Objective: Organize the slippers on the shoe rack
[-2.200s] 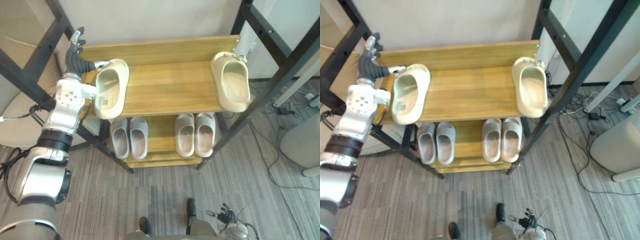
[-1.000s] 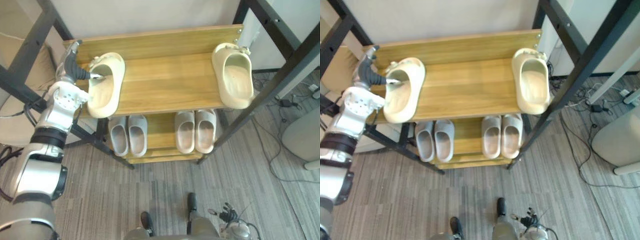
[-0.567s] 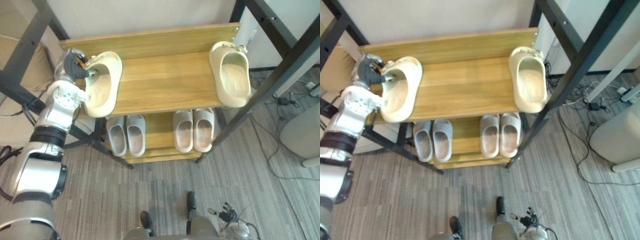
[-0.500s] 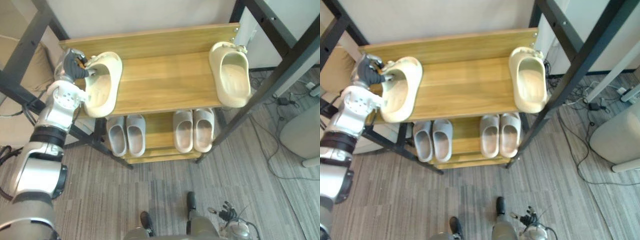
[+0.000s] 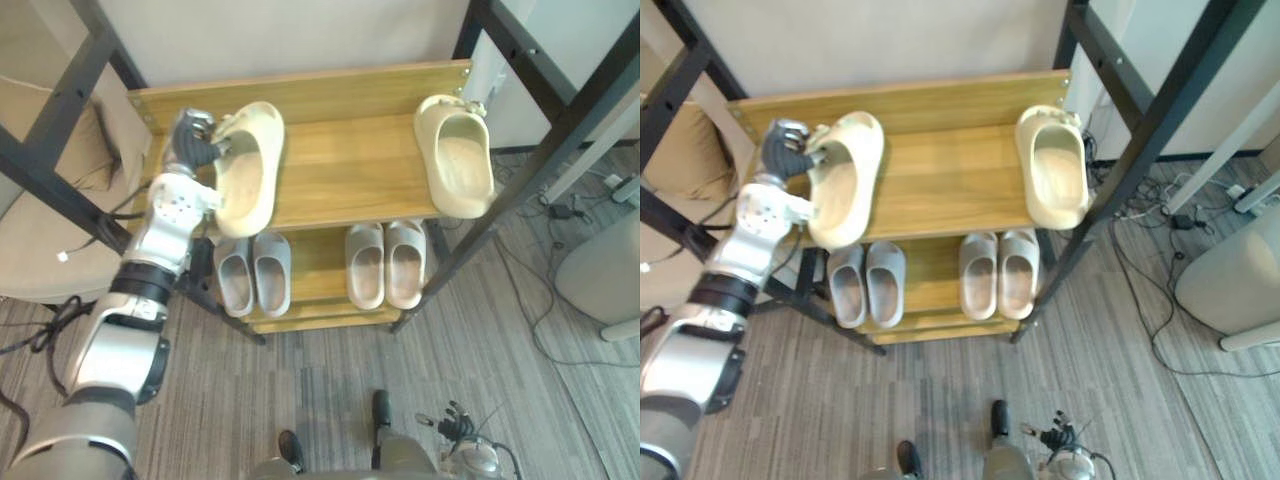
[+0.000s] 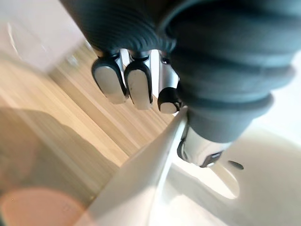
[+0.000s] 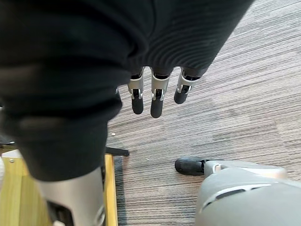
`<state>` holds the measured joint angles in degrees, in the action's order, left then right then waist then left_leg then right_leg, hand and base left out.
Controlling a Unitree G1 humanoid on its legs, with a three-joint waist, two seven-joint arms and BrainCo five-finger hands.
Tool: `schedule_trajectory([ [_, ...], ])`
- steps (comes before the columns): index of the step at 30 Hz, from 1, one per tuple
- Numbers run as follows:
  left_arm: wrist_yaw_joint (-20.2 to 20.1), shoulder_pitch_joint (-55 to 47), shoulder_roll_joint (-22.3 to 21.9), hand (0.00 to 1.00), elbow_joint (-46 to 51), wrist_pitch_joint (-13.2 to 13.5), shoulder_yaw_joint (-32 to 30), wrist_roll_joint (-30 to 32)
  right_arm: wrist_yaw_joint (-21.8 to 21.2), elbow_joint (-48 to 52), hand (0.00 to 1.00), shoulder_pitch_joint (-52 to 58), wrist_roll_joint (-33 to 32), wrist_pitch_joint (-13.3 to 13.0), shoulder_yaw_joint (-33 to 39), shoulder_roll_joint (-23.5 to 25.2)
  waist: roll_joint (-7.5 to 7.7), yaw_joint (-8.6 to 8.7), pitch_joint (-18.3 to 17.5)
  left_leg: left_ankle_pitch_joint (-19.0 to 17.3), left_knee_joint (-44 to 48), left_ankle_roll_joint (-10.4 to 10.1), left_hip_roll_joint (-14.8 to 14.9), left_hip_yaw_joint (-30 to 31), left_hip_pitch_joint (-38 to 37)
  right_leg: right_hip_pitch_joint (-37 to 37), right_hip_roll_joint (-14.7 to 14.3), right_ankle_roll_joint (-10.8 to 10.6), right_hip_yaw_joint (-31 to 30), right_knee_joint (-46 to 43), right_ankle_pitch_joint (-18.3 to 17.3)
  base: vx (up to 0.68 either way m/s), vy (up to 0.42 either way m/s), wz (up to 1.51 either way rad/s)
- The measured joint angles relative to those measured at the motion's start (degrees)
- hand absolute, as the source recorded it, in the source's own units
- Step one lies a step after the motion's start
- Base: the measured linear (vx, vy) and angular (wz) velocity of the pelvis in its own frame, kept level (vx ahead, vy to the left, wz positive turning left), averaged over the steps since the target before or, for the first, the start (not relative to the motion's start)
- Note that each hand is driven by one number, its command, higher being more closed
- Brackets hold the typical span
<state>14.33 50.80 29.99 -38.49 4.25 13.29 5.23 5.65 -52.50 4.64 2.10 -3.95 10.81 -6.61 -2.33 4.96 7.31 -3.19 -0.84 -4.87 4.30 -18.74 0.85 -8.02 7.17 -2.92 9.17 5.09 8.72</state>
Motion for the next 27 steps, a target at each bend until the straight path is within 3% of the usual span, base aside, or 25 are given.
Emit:
schedule_trajectory([
  [4, 0.5, 0.0, -2.2, 1.0, 2.1, 0.1, 2.2, -0.9, 0.0, 0.0, 0.0, 0.1, 0.0, 0.0, 0.0, -0.1, -0.3, 0.39, 0.1, 0.0, 0.1, 0.0, -0.1, 0.4, 0.0, 0.2, 0.2, 0.0, 0.4, 0.0, 0.0, -0.02, -0.008, 0.05],
  [9, 0.6, 0.0, -4.3, 1.0, 2.2, 0.2, 2.6, -1.0, 0.1, 0.0, 0.0, 0.0, 0.0, 0.0, 0.0, -0.4, -1.77, 1.55, 0.0, 0.1, 0.1, 0.0, -0.1, 0.5, 0.0, 0.2, 0.2, 0.0, 0.6, 0.0, 0.0, 0.0, 0.0, 0.0],
  [22, 0.6, 6.8, -4.3, 1.0, -3.5, 0.0, 4.6, -0.9, 0.2, 0.3, 0.0, -0.2, -1.0, 0.0, -0.1, -1.3, -3.57, 2.24, 0.6, 0.1, 0.7, 0.0, -0.1, -0.7, 2.3, -2.5, 0.3, -0.6, -0.8, 0.0, 0.6, 0.0, -0.003, -0.04],
  [27, 0.6, 10.9, -5.1, 1.0, -5.6, 0.0, 4.7, -0.9, 0.4, 1.1, 0.0, -0.1, -2.2, 0.0, 0.1, -0.9, -3.79, 3.76, 1.2, 0.0, 1.0, 0.1, -0.2, -1.0, 2.3, -2.9, 0.3, -0.7, -2.2, 0.0, 0.9, 0.01, -0.013, -0.11],
])
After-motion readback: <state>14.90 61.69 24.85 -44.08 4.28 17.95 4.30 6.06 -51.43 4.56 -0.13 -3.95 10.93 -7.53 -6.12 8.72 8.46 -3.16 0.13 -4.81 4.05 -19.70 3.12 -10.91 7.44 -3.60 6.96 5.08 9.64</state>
